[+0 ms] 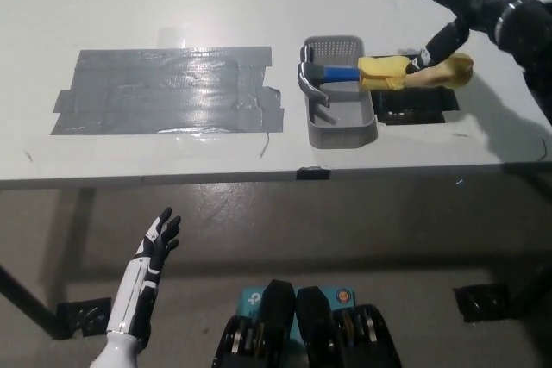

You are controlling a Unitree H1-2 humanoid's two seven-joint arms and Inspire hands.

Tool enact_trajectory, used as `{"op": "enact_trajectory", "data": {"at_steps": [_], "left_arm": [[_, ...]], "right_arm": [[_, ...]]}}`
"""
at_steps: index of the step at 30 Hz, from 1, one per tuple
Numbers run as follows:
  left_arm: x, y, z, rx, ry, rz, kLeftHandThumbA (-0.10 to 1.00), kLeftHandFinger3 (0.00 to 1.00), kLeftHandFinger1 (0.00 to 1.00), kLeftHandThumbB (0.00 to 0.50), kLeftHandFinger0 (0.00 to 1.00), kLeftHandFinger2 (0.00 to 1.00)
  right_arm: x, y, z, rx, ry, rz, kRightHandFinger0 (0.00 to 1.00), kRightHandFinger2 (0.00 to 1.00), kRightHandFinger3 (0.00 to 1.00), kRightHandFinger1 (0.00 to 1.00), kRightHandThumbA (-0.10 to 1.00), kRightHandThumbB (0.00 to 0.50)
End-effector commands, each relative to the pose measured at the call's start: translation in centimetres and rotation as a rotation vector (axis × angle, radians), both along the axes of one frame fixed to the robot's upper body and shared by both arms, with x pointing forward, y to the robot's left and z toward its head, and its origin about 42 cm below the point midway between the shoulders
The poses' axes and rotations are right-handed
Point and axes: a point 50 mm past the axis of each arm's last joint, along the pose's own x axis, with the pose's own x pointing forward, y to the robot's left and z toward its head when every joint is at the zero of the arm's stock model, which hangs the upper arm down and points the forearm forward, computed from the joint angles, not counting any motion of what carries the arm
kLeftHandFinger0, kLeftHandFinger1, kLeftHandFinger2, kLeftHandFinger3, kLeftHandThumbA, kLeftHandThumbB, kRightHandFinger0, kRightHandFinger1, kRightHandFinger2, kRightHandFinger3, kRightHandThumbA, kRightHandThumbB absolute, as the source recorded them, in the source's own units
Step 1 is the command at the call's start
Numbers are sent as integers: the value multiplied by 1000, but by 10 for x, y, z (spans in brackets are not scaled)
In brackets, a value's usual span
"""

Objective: The robot picks the hammer placed on top of the gray container with right hand and places it on the grey area of the desk

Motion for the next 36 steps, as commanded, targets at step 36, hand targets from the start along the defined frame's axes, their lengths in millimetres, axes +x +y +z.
{"op": "enact_trajectory", "data": {"at_steps": [36], "left_arm": [[6,4,25,2,-100,-11,1000,1000,1000,239,1000,1000]], "right_arm": [[32,60,13,-277,207,-22,1000,1000,1000,1000,1000,287]]}}
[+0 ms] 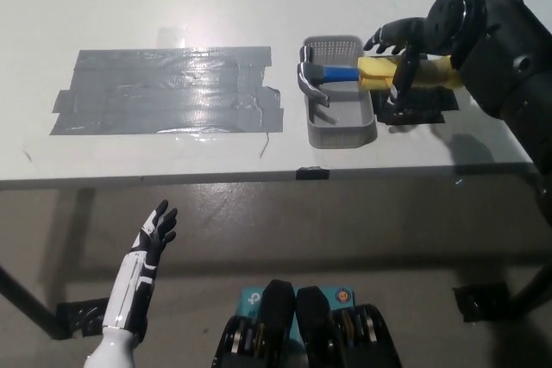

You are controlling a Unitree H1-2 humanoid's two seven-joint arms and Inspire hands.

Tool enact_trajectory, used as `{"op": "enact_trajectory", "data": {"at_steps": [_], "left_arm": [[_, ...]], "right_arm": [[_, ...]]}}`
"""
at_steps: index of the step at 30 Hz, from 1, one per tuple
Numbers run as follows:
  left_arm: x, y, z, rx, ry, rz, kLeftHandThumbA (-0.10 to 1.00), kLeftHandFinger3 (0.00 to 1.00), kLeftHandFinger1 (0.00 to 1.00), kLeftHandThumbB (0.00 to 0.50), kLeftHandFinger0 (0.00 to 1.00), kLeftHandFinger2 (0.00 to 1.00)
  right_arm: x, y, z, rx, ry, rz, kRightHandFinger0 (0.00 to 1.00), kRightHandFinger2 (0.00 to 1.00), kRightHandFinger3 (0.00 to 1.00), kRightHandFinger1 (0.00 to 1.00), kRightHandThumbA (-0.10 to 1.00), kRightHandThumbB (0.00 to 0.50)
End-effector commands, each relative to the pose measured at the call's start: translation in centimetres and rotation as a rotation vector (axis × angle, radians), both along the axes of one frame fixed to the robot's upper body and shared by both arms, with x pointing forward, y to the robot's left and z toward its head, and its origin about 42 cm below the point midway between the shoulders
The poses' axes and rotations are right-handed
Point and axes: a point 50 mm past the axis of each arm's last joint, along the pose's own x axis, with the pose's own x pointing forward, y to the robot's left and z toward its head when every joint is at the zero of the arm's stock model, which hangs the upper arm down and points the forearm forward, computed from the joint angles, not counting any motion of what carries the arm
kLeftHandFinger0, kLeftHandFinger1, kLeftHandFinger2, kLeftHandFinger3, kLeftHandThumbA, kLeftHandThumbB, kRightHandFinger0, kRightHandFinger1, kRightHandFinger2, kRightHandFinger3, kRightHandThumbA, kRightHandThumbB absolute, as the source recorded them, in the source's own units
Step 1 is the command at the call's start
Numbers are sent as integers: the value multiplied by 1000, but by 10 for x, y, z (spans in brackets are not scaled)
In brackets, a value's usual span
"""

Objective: The robot picks the hammer placed on top of the gray container with right hand and places it on the grey area of the desk

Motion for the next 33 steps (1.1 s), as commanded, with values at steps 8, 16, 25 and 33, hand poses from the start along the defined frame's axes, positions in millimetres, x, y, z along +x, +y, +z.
{"op": "enact_trajectory", "data": {"at_steps": [8,16,25,33], "left_arm": [[4,3,16,-3,-66,-8,1000,1000,1000,244,1000,1000],[3,3,15,7,-61,-9,1000,1000,1000,249,1000,1000],[3,3,16,3,-63,-10,1000,1000,1000,239,1000,1000],[3,3,16,5,-64,-13,1000,1000,1000,245,1000,1000]], "right_arm": [[7,6,41,-1,-78,23,1000,1000,1000,1000,1000,282],[7,3,45,-24,-83,10,1000,1000,1000,1000,1000,305],[7,7,30,-65,-88,25,1000,1000,1000,1000,1000,346],[7,12,11,-48,-147,-27,1000,1000,1000,1000,1000,367]]}}
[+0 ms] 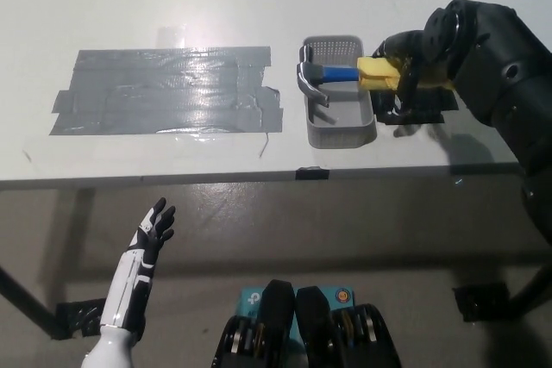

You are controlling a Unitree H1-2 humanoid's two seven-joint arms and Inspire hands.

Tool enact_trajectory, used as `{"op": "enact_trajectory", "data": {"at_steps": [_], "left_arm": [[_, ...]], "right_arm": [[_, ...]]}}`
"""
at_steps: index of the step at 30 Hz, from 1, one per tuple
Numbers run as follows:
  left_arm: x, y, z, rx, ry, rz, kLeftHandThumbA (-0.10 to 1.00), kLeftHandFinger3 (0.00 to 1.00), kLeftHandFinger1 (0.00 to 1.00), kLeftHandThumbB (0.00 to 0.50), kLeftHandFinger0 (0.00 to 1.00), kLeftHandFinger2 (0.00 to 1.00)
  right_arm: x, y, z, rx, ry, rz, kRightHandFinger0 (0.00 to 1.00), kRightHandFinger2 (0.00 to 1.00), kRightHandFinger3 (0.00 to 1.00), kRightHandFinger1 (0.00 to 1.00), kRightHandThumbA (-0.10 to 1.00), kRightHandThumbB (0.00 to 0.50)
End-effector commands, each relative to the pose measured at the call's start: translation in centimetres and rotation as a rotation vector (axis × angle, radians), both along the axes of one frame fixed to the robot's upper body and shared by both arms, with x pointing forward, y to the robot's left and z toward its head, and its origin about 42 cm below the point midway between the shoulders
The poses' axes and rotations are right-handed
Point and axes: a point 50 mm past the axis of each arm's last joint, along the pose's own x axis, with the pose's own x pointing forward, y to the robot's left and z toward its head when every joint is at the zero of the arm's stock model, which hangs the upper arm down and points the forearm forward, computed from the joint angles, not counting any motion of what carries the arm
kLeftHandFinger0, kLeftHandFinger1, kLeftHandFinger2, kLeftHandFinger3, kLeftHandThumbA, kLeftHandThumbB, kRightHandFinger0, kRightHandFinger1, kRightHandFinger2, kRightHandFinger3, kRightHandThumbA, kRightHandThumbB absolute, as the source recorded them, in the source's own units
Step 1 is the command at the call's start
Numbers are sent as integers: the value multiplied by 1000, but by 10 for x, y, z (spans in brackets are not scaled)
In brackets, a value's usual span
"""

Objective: The robot picks the hammer placed on top of the gray container with right hand and places it on the grey area of the desk

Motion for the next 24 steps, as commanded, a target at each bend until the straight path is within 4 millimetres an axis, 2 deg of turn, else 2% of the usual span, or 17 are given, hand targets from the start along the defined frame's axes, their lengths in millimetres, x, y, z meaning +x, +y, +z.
{"op": "enact_trajectory", "data": {"at_steps": [1,4,5,6,7,8,9,10,11,12,14,16,17,19,20,22,24], "left_arm": [[1,2,13,2,-52,-17,1000,1000,1000,244,1000,1000],[2,1,14,3,-52,-22,1000,1000,1000,240,1000,1000],[2,1,14,2,-53,-22,1000,1000,1000,241,1000,1000],[3,1,15,2,-55,-21,1000,1000,1000,243,1000,1000],[3,2,15,6,-56,-21,1000,1000,1000,250,1000,1000],[3,1,15,8,-54,-20,1000,1000,1000,252,1000,1000],[4,1,15,6,-56,-20,1000,1000,1000,252,1000,1000],[5,1,16,4,-61,-22,1000,1000,1000,250,1000,1000],[5,1,16,3,-57,-20,1000,1000,1000,249,1000,1000],[5,2,17,3,-56,-20,1000,1000,1000,254,1000,1000],[6,3,18,5,-60,-21,1000,1000,1000,249,1000,1000],[7,3,19,6,-59,-24,1000,1000,1000,253,1000,1000],[7,3,19,8,-58,-26,1000,1000,1000,251,1000,1000],[7,4,20,7,-57,-27,1000,1000,1000,243,1000,1000],[7,5,20,10,-54,-27,1000,1000,1000,244,1000,1000],[9,6,19,8,-60,-28,1000,1000,1000,243,1000,1000],[9,5,19,6,-61,-29,1000,1000,1000,236,1000,1000]], "right_arm": [[5,12,20,-1,-180,12,1000,1000,1000,1000,932,370],[4,17,5,7,-304,14,1000,1000,1000,1000,708,394],[3,21,1,-12,-343,22,989,1000,1000,1000,559,290],[3,24,-1,-25,-376,39,572,679,982,662,118,155],[1,27,-6,-52,-423,65,75,357,735,190,-72,234],[0,28,-11,-81,-449,78,3,362,622,152,-99,224],[0,28,-13,-94,-471,83,1,311,465,86,-100,223],[-1,28,-17,-90,-501,80,0,345,337,78,-100,215],[-2,27,-20,-71,-525,80,0,453,273,150,-100,203],[-2,27,-22,-56,-539,77,0,604,290,266,-100,194],[-3,21,-25,-13,-569,62,66,777,448,441,-100,185],[-3,16,-27,2,-596,54,88,810,522,486,-100,208],[-3,13,-28,5,-604,48,17,827,590,477,-100,196],[-3,8,-30,10,-617,43,16,847,859,517,-100,187],[-3,5,-30,18,-621,38,31,852,906,534,-100,196],[-2,-1,-28,63,-638,16,76,869,935,574,-100,182],[-2,-5,-26,124,-677,12,46,839,884,516,-100,195]]}}
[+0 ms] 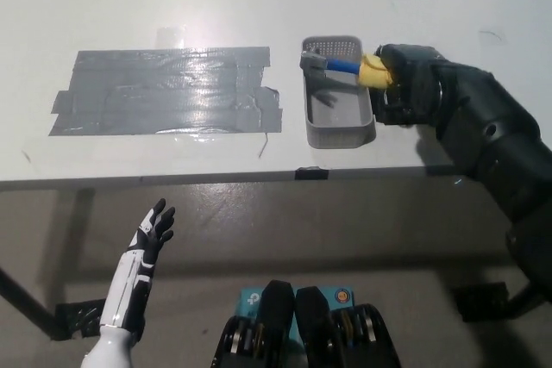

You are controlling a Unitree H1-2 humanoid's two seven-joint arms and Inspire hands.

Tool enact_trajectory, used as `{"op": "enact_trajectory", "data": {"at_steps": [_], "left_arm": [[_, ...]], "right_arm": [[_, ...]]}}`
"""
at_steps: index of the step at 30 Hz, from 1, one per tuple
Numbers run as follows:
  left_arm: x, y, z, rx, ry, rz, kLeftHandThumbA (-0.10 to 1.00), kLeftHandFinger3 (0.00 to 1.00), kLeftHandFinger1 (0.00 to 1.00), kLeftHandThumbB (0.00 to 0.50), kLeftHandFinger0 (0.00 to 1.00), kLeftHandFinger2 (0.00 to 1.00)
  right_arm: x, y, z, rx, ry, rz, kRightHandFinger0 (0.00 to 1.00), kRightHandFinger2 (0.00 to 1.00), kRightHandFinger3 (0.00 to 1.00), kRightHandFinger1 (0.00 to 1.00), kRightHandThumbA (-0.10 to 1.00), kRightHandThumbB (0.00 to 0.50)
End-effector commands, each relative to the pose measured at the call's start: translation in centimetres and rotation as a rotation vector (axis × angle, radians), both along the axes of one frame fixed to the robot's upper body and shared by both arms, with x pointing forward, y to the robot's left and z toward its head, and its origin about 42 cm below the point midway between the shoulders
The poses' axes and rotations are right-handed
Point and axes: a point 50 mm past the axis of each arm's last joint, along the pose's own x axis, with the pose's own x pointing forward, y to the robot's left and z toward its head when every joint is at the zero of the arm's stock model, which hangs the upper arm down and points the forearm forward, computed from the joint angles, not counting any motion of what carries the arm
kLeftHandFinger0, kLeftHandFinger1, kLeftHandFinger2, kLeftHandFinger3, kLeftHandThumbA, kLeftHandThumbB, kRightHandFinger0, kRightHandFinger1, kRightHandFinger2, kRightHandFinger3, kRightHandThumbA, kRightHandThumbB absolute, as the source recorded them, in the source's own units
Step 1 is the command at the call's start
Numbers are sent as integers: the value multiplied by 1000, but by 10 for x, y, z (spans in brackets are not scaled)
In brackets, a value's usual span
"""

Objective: The robot picks the hammer placed on top of the gray container with right hand and places it on the grey area of the desk

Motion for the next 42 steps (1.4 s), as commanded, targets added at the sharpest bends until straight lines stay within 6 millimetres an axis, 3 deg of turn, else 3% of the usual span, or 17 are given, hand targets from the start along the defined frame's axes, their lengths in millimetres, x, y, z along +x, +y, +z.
{"op": "enact_trajectory", "data": {"at_steps": [1,3,6,7,9,10,12,16,18,22,28,30,34,39,42], "left_arm": [[8,4,19,-1,-73,-32,1000,1000,1000,230,1000,1000],[7,4,20,2,-73,-32,1000,1000,1000,223,1000,1000],[10,2,20,1,-80,-38,1000,1000,1000,223,1000,1000],[10,3,20,2,-80,-39,1000,1000,1000,225,1000,1000],[10,3,20,3,-75,-42,1000,1000,1000,226,1000,1000],[10,4,21,6,-74,-42,1000,1000,1000,226,1000,1000],[10,3,21,-1,-73,-43,1000,1000,1000,224,1000,1000],[11,2,21,6,-69,-51,1000,1000,1000,232,1000,1000],[11,1,21,12,-75,-52,1000,1000,1000,233,1000,1000],[11,2,23,18,-68,-54,1000,1000,1000,235,1000,1000],[14,0,24,30,-78,-61,1000,1000,1000,246,1000,1000],[12,0,24,25,-77,-67,1000,1000,1000,252,1000,1000],[11,-2,24,28,-75,-73,1000,1000,1000,248,1000,1000],[13,-7,25,50,-73,-103,1000,1000,1000,267,1000,1000],[12,-11,25,55,-62,-112,1000,1000,1000,279,1000,1000]], "right_arm": [[8,-5,38,151,-328,34,41,840,875,510,-100,181],[10,-9,46,255,-322,15,66,871,931,577,-100,152],[14,-15,64,454,-318,-19,87,853,879,574,-100,159],[15,-14,69,481,-314,-36,95,852,843,555,-100,155],[18,-8,89,565,-313,-61,23,720,710,434,-100,165],[18,-7,93,590,-316,-69,1,709,691,411,-100,163],[20,-3,106,668,-299,-72,0,733,713,385,-100,142],[19,12,129,683,-323,-17,27,900,857,495,-100,168],[18,17,136,677,-327,-3,37,901,864,499,-100,162],[17,33,154,661,-366,54,0,778,810,388,-100,161],[12,69,173,592,-403,149,2,826,779,446,-100,168],[8,89,176,578,-389,184,0,819,802,465,-100,179],[0,122,177,499,-431,283,0,688,665,341,-100,163],[-12,163,179,474,-425,336,0,810,766,410,-100,170],[-19,185,175,479,-413,349,0,797,786,394,-100,170]]}}
